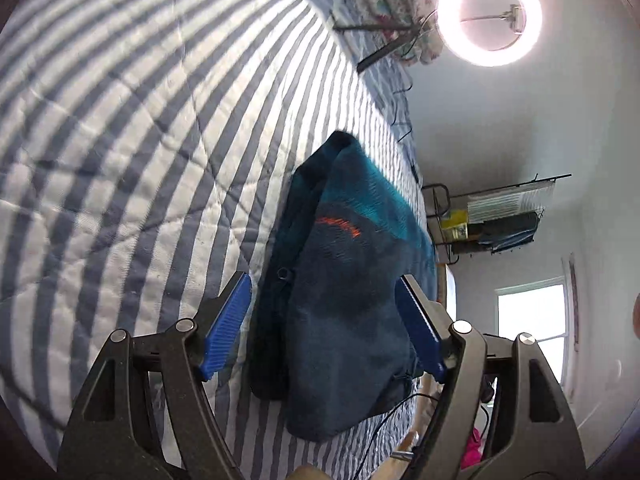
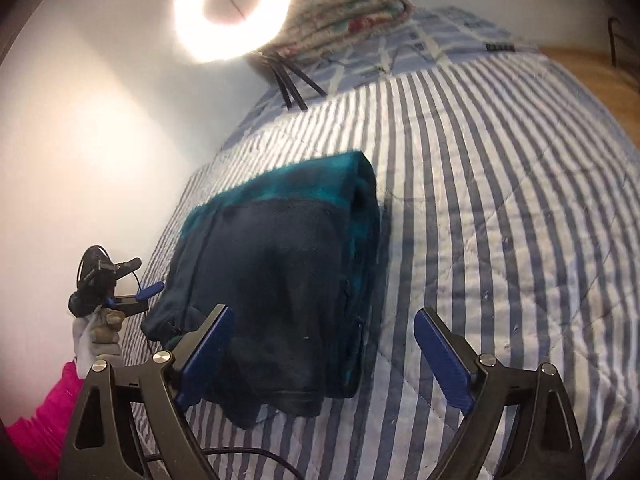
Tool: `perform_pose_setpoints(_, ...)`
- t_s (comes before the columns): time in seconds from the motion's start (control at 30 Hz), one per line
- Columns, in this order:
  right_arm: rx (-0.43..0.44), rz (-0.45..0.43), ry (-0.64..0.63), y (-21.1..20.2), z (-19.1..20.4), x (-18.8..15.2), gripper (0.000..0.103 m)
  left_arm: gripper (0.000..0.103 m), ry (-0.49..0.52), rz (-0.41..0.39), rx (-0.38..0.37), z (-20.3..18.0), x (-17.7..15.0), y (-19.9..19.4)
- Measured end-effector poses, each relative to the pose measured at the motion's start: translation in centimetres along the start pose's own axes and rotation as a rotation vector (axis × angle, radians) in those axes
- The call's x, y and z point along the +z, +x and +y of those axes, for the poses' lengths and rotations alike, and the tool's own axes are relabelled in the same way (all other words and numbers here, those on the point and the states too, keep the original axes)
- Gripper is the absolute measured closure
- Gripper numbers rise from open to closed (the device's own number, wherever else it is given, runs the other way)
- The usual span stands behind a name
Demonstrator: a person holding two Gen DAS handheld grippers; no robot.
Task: Fold large clothes
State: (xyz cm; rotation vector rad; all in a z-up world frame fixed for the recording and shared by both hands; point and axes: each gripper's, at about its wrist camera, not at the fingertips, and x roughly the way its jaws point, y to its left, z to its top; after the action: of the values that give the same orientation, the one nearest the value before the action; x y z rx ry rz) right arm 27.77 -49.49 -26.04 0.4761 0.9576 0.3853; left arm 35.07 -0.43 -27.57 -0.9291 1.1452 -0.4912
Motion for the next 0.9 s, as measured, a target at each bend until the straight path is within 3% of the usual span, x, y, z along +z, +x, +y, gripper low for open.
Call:
perform_pose_setpoints(0.13,0.055,0.027,0.073,1.9,-1.9,0.1,0.010,0.027,0.005,0.039,-0.033,0.4,0.0,2.0)
perform_pose_setpoints(0.37,0.123,0.095,0.077,5.4,-2.6,-0.2,0.010,0.027,0.037,0.087,-0.061,0.1,0.5,4.9)
perform_pose_setpoints(0.6,0.241,0.082,0.117,7.2,-3.1,0.3,0.008,0.032,0.103,0.116,-0.024,-1.2,1.1,7.3)
perform_pose_setpoints(0.73,0.308,0.094,0.135,8.5,-2.6,1.0,0.018,0.035,0.131,0.122,0.001,-2.5,1.0,8.7)
perform_pose_setpoints(0.8,0.299,0.106,0.118,9.5,-1.5,1.2,0.018,0.037,0.147,0.126,0.021,-3.1,0.9,9.3)
perform_pose_setpoints(0.9,0.273,0.119,0.096,10.0,-0.3,1.3,0.026,0.049,0.160,0.126,0.069,-3.7,0.8,9.7)
